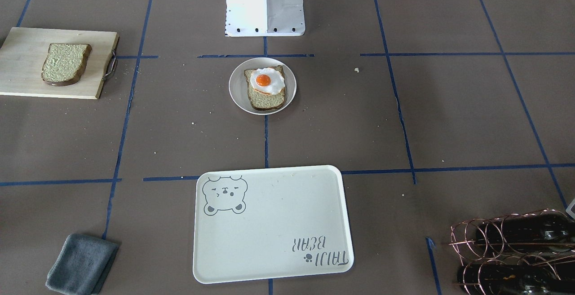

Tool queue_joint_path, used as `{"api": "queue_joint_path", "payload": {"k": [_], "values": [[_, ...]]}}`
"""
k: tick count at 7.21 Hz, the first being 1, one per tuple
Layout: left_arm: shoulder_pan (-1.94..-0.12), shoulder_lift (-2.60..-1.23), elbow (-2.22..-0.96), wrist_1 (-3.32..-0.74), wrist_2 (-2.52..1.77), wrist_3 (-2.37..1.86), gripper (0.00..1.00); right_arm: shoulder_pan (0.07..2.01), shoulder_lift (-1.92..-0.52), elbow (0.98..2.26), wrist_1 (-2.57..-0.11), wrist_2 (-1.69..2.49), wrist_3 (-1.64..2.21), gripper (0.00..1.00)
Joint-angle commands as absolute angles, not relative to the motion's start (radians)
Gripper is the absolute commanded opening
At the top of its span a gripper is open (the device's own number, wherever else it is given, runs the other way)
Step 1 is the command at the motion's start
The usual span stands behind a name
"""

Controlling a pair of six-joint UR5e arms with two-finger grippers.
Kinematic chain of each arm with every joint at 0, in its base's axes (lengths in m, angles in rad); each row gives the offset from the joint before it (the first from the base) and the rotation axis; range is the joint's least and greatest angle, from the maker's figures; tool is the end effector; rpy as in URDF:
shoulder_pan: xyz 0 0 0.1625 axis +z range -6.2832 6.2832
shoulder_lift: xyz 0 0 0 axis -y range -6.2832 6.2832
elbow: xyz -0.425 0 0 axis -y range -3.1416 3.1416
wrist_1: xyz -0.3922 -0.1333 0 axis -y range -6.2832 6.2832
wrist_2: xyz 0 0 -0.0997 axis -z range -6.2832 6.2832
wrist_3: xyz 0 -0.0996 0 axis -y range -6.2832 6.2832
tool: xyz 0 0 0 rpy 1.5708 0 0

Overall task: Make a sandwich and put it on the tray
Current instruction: 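Move the left arm toward the tray while the right arm approaches the cutting board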

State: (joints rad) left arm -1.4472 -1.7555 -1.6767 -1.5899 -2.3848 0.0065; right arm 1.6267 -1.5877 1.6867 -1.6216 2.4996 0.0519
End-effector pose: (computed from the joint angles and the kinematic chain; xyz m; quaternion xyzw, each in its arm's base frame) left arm 0.0098 -0.5728 0.5026 0.1185 0.3987 0.1199 0.9014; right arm 0.0806 -0.4818 0.6034 0.0224 -0.4477 0.0374 0.8931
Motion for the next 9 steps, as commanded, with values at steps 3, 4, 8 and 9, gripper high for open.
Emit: {"api": "queue_joint_path", "payload": {"k": [3,4,8,9], "values": [[-1.341,-1.828,-1.687,-1.675,-2.391,0.003,1.0,1.598,-1.592,1.72,-1.621,2.586,0.072,1.0],[-1.298,-1.829,-1.69,-1.709,-2.388,0.005,1.0,1.591,-1.592,1.729,-1.615,2.588,0.08,1.0],[-1.214,-1.911,-1.678,-1.772,-2.405,-0.311,1.0,1.505,-1.609,1.758,-1.56,2.579,0.167,1.0],[-1.142,-1.936,-1.672,-1.775,-2.405,-0.437,1.0,1.464,-1.63,1.758,-1.443,2.565,0.278,1.0]]}}
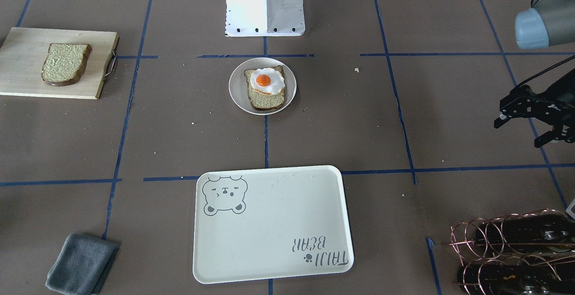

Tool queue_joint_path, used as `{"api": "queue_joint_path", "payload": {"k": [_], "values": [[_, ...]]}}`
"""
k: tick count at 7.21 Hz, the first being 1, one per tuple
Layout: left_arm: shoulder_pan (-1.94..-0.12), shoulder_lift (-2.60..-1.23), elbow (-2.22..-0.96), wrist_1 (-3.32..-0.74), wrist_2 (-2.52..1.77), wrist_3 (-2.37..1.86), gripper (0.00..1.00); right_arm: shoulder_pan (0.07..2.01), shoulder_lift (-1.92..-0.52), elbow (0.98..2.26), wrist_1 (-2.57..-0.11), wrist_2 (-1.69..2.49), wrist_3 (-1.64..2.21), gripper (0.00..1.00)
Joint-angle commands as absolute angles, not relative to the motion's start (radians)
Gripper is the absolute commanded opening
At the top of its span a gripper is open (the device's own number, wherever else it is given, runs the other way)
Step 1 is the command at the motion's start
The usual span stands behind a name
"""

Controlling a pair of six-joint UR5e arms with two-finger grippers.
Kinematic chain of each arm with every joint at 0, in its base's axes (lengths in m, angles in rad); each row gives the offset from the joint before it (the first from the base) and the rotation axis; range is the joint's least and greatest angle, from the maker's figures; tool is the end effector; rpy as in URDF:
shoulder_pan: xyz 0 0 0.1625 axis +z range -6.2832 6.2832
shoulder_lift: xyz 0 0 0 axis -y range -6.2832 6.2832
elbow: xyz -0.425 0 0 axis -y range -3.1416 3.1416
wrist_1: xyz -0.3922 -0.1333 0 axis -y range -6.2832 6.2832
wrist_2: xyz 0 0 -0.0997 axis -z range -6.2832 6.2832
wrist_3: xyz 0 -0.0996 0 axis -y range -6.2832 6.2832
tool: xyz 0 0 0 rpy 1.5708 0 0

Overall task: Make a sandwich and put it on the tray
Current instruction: 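Move the left arm toward the tray while the right arm approaches the cutting board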

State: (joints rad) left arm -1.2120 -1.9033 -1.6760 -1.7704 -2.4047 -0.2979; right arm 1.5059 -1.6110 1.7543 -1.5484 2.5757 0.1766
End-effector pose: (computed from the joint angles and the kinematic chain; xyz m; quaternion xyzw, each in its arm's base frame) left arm 0.1598 -0.5957 0.3924 0.1471 0.4564 0.1532 0.8640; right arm 0.0181 -0.4804 0.5674 0.0142 -0.4852 0.0090 0.8743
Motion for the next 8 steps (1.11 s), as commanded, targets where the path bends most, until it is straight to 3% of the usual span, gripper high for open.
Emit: {"api": "queue_joint_path", "payload": {"k": [1,4,8], "values": [[-1.076,-1.947,-1.669,-1.81,-2.402,-0.553,1.0,1.427,-1.666,1.758,-1.31,2.53,0.369,1.0],[-0.994,-1.971,-1.668,-1.934,-2.396,-0.699,1.0,1.32,-1.816,1.759,-0.932,2.47,0.636,1.0],[-0.974,-1.962,-1.686,-2.065,-2.307,-0.913,1.0,1.109,-1.974,1.859,-0.803,2.363,0.882,1.0]]}}
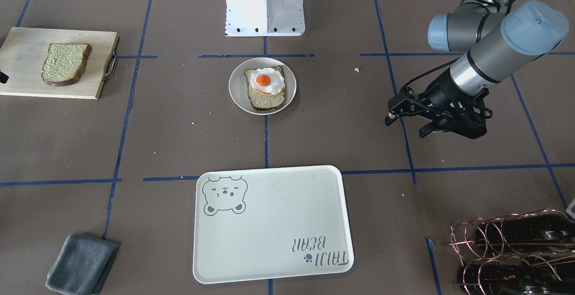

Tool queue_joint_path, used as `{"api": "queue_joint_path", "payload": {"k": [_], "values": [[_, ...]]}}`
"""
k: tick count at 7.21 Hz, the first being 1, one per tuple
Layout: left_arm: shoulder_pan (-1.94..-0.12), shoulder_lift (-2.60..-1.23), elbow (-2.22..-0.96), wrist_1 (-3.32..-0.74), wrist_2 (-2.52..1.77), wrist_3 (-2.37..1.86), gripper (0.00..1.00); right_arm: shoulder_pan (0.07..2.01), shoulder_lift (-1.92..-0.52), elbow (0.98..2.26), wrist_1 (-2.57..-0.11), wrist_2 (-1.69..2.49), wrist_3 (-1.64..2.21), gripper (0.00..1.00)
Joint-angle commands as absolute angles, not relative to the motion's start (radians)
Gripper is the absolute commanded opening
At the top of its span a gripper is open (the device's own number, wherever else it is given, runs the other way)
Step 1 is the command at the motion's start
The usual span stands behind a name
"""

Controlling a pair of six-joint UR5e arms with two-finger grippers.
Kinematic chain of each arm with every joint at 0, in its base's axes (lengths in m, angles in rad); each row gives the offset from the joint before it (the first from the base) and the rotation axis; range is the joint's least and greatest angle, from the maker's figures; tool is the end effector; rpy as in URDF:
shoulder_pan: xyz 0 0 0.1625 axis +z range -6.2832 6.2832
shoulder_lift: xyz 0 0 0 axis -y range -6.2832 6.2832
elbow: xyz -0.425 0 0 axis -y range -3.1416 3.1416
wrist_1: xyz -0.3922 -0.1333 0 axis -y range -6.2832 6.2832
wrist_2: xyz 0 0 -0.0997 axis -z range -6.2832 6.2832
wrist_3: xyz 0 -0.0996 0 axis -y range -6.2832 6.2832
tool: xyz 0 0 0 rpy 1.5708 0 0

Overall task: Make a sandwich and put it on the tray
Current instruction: 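Lower the right gripper and grasp the bread slice on the cutting board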

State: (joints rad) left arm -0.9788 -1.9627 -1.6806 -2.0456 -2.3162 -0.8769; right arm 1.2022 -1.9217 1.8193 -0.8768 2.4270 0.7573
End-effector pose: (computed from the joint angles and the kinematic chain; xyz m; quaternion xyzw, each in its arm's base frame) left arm 0.2929 -0.5534 0.3250 0.1087 0.5315 0.0523 0.8384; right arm -0.0767 -0.3597 0.6003 0.0123 -0.4774 0.0493 0.8772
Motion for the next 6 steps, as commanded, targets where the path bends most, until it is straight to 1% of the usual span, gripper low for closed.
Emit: {"api": "queue_joint_path", "payload": {"k": [1,3,6], "values": [[-0.974,-1.96,-1.687,-2.065,-2.307,-0.92,1.0,1.026,-2.021,1.859,-0.678,2.311,0.991,1.0],[-0.974,-1.96,-1.689,-2.066,-2.307,-0.926,1.0,0.915,-2.112,1.859,-0.583,2.244,1.014,1.0],[-0.973,-1.96,-1.689,-2.078,-2.306,-0.94,1.0,0.789,-2.128,1.841,-0.56,2.158,1.048,1.0]]}}
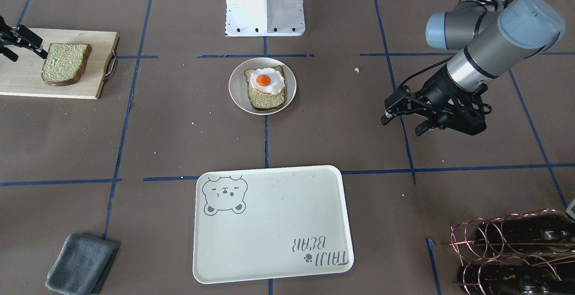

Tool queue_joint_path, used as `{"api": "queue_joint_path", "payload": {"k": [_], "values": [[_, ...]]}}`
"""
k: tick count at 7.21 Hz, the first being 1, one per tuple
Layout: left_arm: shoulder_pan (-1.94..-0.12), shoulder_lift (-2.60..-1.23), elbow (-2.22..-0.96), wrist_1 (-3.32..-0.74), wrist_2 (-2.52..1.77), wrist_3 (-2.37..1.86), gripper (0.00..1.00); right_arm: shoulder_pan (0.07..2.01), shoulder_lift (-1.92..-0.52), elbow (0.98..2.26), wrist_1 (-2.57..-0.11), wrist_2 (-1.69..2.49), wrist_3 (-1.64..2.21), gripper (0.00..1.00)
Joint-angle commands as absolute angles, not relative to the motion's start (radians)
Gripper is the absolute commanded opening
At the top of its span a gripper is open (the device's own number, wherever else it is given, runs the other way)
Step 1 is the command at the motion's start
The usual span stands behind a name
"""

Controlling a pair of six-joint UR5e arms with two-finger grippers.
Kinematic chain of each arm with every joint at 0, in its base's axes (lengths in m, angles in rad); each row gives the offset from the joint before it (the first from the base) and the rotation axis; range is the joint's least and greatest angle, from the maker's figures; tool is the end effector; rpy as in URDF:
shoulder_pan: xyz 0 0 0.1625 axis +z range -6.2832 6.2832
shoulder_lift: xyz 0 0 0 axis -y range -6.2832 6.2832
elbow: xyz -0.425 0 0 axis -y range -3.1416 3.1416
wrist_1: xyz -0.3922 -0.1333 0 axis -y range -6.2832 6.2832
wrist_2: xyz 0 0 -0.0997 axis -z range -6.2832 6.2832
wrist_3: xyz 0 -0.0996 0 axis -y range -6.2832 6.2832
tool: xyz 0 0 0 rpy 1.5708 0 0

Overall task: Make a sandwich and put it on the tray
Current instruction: 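Lower the right gripper and grasp the bread slice on the cutting board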

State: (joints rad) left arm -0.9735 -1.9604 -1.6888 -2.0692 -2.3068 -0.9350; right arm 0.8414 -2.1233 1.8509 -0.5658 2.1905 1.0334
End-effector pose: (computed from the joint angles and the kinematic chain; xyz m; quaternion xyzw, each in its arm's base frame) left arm 0.2937 -0.5499 0.3203 0.1056 0.5390 0.0336 0.8350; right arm -0.1324 -0.2613 0.6234 -0.0027 -0.4443 0.0267 0.8955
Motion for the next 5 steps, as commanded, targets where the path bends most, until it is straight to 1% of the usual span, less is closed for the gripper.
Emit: {"api": "queue_joint_path", "payload": {"k": [1,2,3,4,5], "values": [[-0.974,-1.96,-1.689,-2.08,-2.306,-0.94,1.0,0.767,-2.128,1.836,-0.557,2.157,1.058,0.99],[-0.973,-1.96,-1.689,-2.082,-2.306,-0.939,1.0,0.756,-2.12,1.819,-0.555,2.158,1.058,0.98],[-0.973,-1.96,-1.687,-2.083,-2.306,-0.939,1.0,0.744,-2.117,1.819,-0.546,2.16,1.058,0.94],[-0.973,-1.959,-1.687,-2.083,-2.304,-0.939,1.0,0.727,-2.111,1.8,-0.537,2.16,1.058,0.88],[-0.973,-1.959,-1.687,-2.083,-2.304,-0.937,1.0,0.721,-2.106,1.79,-0.535,2.16,1.06,0.79]]}}
